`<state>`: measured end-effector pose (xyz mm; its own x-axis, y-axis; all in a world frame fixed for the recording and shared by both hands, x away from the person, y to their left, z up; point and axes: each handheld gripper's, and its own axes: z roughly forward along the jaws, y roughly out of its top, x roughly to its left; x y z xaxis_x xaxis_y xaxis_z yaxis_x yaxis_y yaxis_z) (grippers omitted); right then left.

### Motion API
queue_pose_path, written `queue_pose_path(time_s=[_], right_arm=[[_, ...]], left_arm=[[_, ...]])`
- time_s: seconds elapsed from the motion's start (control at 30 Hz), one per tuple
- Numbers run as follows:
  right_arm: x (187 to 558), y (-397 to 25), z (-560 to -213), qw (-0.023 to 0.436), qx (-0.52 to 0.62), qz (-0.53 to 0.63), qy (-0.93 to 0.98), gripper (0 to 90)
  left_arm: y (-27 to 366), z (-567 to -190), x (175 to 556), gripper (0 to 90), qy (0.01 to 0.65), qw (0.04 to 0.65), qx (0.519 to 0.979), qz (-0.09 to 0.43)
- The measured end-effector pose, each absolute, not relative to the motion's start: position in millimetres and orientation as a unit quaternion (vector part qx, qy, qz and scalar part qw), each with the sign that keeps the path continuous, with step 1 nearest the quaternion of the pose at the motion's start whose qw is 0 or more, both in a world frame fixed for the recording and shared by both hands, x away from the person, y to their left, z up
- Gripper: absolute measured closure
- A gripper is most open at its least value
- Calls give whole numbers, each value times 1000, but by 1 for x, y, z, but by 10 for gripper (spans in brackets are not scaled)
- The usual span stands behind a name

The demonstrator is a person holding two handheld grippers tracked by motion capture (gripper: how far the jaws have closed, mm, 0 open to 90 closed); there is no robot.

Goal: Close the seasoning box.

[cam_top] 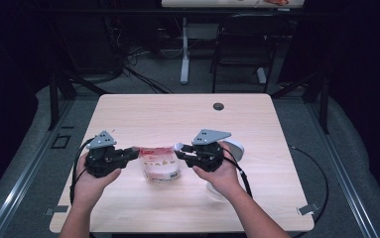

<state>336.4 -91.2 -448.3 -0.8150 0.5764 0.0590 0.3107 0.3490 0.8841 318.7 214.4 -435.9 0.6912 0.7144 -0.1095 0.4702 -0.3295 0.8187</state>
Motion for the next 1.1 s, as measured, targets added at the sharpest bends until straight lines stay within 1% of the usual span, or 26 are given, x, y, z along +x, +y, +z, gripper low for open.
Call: queue_pose_path(time_s=[0.5,0.63,0.7,0.9,1.1], right_arm=[[328,-94,-444,136,271,504,809,717],[323,-95,-443,138,266,502,812,719],[319,-95,-443,148,265,496,813,718],[311,-101,-443,150,267,496,812,719],[300,-114,-442,160,267,498,809,719]], left_arm=[[215,-431,315,849,361,460,800,135],[212,-431,314,868,356,460,802,134],[210,-431,314,872,354,464,801,131],[204,-432,313,896,344,467,805,126],[192,-431,310,900,330,465,811,131]])
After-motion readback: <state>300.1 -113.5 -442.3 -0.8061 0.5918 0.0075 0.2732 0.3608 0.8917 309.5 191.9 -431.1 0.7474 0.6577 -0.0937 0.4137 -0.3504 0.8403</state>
